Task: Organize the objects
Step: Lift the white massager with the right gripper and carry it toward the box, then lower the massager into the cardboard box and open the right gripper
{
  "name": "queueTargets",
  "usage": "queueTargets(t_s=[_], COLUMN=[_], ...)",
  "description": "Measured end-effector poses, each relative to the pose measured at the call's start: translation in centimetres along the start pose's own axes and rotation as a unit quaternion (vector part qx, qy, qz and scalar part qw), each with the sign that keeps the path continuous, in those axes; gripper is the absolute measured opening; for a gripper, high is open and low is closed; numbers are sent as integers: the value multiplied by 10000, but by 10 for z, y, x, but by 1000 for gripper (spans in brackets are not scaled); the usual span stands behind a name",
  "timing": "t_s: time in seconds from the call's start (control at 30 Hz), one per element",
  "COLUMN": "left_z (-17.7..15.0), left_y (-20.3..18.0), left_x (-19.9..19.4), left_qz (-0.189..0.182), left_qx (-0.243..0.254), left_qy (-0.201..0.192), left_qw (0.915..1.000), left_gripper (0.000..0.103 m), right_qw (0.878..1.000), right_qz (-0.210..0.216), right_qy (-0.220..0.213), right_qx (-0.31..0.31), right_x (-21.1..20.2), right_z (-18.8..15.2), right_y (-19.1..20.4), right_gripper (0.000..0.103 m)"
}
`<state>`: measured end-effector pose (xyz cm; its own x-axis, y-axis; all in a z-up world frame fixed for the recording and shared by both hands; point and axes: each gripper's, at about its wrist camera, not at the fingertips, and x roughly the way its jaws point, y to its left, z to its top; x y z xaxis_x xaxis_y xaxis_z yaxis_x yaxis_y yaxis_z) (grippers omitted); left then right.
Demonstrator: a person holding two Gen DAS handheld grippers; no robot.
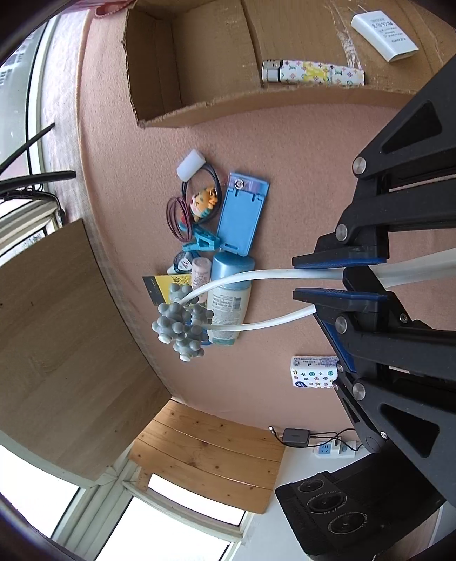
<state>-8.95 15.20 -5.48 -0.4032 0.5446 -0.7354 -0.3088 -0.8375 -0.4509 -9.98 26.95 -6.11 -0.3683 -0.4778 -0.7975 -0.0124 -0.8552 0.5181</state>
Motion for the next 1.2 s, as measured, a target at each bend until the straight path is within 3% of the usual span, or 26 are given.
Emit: queueTargets(t_s=[0.4,0.77,0.83,0.9,0.93,1.03,1.2], left_z=[19,20,22,23,24,25,24], left_y=[-104,-145,-149,-148,-147,-139,-125], left_x=[47,84,87,87,86,82,77], left_qz=[-544,-694,-565,-356,-300,-98,63], left_qx=[656,886,977,945,902,886,808], left_qy=[115,263,218,141,103,69,94], left_qw=[9963,9933,9934,9948,9954,9960,9967], left_gripper=[38,38,40,66,71,75,77], right_qw=[9955,9911,9908,9905,9894,9848,9836], right_qz=[-333,-624,-662,-757,-880,-1125,-1006], right_qy=[-694,-856,-872,-926,-970,-1131,-1251], right_qx=[544,808,799,672,627,689,820], right_x=[-84,-112,-113,-116,-118,-123,-127], right_z=[0,-2,0,2,2,3,1], right_y=[-74,-129,-134,-135,-136,-142,-148], right_gripper=[10,10,10,11,15,55,57])
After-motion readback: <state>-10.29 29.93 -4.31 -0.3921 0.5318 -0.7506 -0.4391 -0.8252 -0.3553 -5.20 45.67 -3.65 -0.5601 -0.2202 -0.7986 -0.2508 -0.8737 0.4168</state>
